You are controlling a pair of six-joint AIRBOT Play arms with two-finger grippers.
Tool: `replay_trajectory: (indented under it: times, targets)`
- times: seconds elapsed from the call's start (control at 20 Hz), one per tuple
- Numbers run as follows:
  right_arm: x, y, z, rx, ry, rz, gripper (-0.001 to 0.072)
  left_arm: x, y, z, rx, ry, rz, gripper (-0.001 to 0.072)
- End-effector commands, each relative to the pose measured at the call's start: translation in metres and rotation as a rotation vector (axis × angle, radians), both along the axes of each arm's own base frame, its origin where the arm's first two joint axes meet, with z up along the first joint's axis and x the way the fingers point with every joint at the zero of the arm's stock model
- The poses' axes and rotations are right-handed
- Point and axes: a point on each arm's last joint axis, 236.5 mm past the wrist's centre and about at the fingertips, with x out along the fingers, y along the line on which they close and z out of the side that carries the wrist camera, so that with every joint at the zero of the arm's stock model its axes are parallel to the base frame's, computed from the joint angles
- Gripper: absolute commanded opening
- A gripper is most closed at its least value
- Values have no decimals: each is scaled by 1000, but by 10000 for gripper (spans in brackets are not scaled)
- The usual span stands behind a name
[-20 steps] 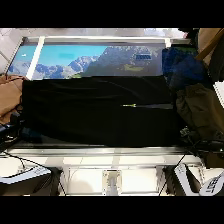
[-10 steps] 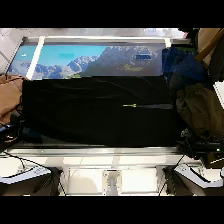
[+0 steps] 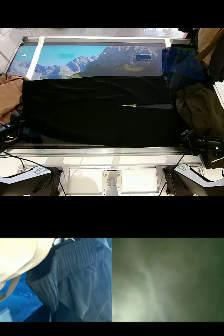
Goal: Fold the clothes and pants, and hang the long-sleeved shirts on hangers.
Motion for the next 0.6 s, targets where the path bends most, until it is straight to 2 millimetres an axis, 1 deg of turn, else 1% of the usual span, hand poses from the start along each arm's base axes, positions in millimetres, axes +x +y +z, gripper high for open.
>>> replay_trajectory:
  times: [0.0,0.1,0.15,0.25,0.4,0.45,0.55]
  targets:
    - [-9,-1,-17,-39,32,-13,477,0,0,0,1,0,0,18]
    - [-8,-3,-19,-49,32,-20,476,0,0,0,1,0,1,19]
    - [-8,0,-17,-38,31,-18,475,0,0,0,1,0,1,18]
    - [-6,1,-12,-21,21,-11,465,0,0,0,0,-1,1,19]
    - [-5,-7,5,-20,19,42,463,0,0,0,0,-1,1,19]
    - [-5,-10,9,-21,21,55,434,0,0,0,1,0,1,19]
    - [-12,-6,7,-11,41,73,435,0,0,0,0,-1,1,19]
